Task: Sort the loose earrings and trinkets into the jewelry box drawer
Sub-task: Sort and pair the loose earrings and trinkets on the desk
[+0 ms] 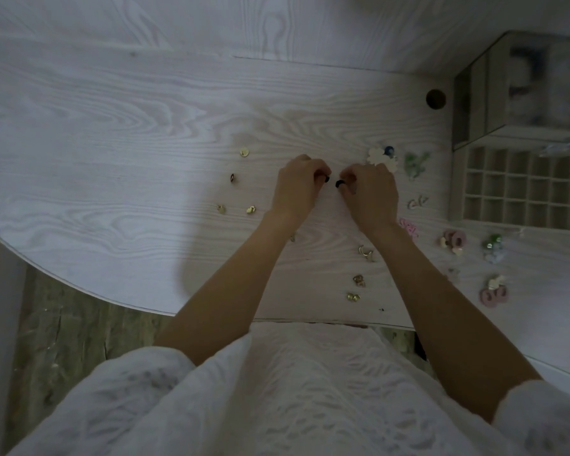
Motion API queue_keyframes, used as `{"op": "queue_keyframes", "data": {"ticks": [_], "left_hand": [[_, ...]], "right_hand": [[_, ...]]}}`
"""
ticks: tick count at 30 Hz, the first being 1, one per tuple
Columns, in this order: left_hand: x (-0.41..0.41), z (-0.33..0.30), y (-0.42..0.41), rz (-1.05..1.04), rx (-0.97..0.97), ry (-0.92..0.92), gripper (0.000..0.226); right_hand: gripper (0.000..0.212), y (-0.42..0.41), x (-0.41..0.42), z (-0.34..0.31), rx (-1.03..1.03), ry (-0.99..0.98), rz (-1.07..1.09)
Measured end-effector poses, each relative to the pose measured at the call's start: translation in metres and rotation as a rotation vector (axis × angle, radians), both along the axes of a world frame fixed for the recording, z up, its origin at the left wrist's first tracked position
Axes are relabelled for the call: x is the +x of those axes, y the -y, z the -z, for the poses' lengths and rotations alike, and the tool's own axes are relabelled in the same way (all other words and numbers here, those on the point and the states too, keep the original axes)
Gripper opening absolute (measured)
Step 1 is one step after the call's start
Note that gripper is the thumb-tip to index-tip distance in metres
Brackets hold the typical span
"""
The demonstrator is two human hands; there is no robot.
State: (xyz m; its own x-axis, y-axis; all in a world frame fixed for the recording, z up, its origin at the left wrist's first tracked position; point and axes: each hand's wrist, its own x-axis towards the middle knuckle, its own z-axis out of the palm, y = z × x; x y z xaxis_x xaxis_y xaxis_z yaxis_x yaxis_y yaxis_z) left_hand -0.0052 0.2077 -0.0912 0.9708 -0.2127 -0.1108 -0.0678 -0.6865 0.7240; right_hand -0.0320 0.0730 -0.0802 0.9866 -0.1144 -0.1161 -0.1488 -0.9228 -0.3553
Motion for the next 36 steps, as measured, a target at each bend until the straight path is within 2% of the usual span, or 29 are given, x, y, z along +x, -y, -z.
{"op": "queue_keyframes", "data": {"ticks": [3, 9, 14, 18, 21, 23, 27, 31, 36], "left_hand": [[0.001, 0.000, 0.007, -0.060, -0.028, -0.017, 0.015], [0.002, 0.000, 0.018, -0.038, -0.041, -0.011, 0.021], [0.000, -0.011, 0.009, -0.001, 0.017, -0.019, 0.028], [-0.011, -0.022, -0.028, 0.031, 0.042, 0.042, 0.026], [-0.025, -0.026, -0.072, -0.131, 0.075, 0.173, 0.020], [-0.034, -0.024, -0.103, -0.243, 0.111, 0.190, 0.018], [-0.046, -0.016, -0.149, -0.356, 0.122, 0.101, 0.019], [-0.043, -0.012, -0.159, -0.339, 0.129, 0.033, 0.021], [-0.018, -0.010, -0.139, -0.255, 0.129, 0.011, 0.025]], "right_hand": [[0.016, -0.003, 0.002, 0.000, 0.013, 0.006, 0.002], [0.016, -0.007, 0.010, 0.002, 0.042, 0.049, 0.066], [0.022, -0.006, 0.011, 0.000, -0.025, 0.027, 0.066], [0.017, -0.007, 0.008, -0.005, -0.152, 0.178, -0.081], [0.018, -0.021, 0.005, -0.012, -0.124, 0.281, -0.195], [0.019, -0.036, 0.007, -0.014, -0.046, 0.268, -0.272], [0.025, -0.076, 0.028, -0.010, 0.079, 0.196, -0.436], [0.028, -0.112, 0.060, -0.003, 0.094, 0.126, -0.494], [0.016, -0.125, 0.068, 0.009, 0.078, 0.109, -0.515]]}}
